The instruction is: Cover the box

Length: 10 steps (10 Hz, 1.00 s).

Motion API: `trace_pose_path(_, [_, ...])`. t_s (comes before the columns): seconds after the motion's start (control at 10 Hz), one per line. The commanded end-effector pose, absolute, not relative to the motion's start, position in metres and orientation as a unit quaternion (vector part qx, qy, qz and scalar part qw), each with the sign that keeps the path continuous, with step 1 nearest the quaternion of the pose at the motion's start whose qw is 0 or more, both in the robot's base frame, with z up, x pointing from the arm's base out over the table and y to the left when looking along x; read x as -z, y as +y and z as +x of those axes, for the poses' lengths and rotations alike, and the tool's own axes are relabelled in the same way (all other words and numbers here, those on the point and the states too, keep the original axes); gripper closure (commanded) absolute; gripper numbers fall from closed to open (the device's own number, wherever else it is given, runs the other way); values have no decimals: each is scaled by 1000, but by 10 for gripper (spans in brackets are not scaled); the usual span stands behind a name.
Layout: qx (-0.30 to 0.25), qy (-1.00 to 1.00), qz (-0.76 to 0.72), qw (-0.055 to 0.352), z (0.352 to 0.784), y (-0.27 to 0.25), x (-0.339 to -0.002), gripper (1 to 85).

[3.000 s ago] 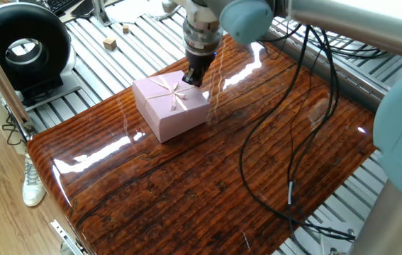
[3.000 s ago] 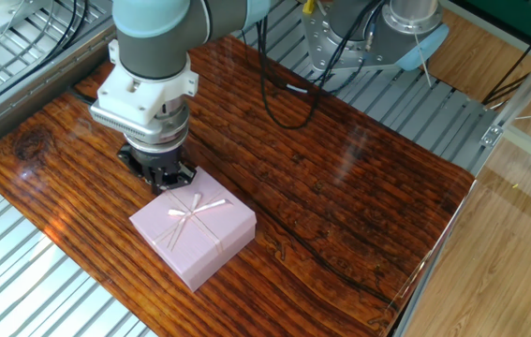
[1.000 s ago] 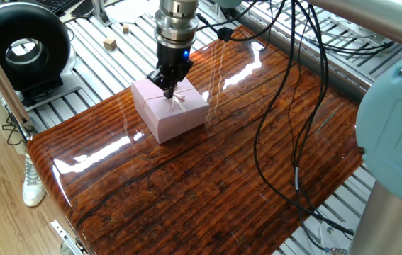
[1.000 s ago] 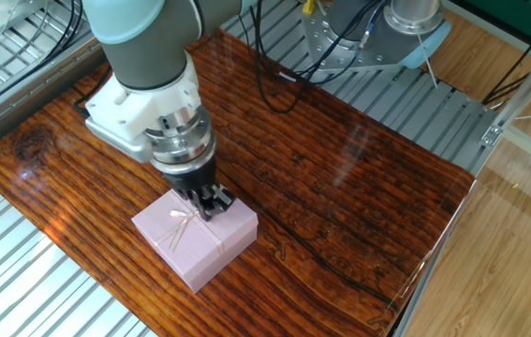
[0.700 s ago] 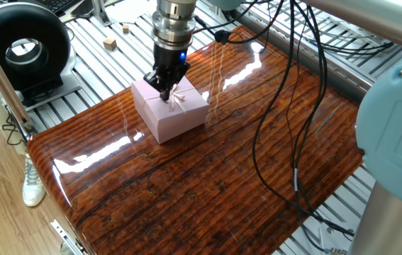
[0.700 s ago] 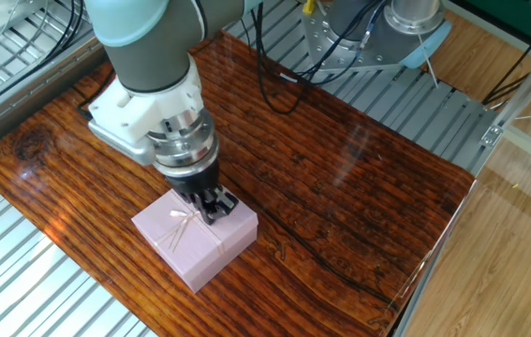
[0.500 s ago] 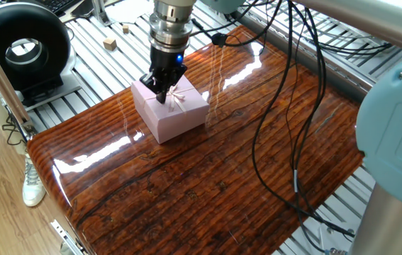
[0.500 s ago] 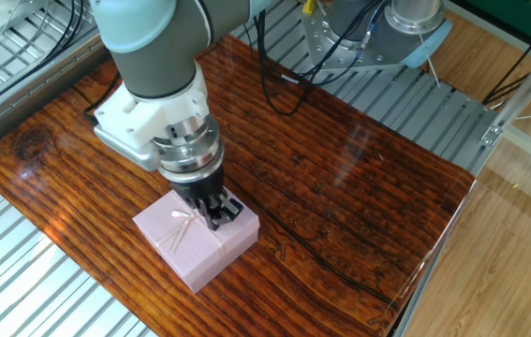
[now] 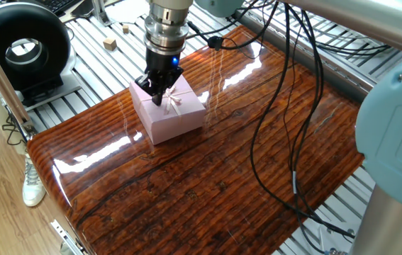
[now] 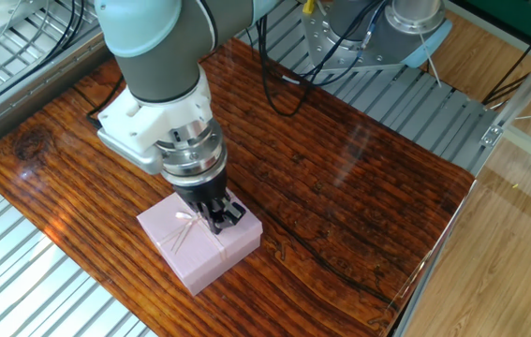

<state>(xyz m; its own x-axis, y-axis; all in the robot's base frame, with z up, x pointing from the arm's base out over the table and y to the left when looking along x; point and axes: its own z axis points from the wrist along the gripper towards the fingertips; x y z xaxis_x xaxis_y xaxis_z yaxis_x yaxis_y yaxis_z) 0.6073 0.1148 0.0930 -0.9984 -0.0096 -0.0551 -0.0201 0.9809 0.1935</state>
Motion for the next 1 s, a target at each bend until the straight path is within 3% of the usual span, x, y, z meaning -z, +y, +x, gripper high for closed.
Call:
trace_pose_path(0.0, [-101,995,-3,25,606,117,-98,847])
trace_pose_path(0.3, [-85,995,-5,51,626,113,-100,847])
trace_pose_path(0.9, [-111,992,10,61,640,127,-107,847])
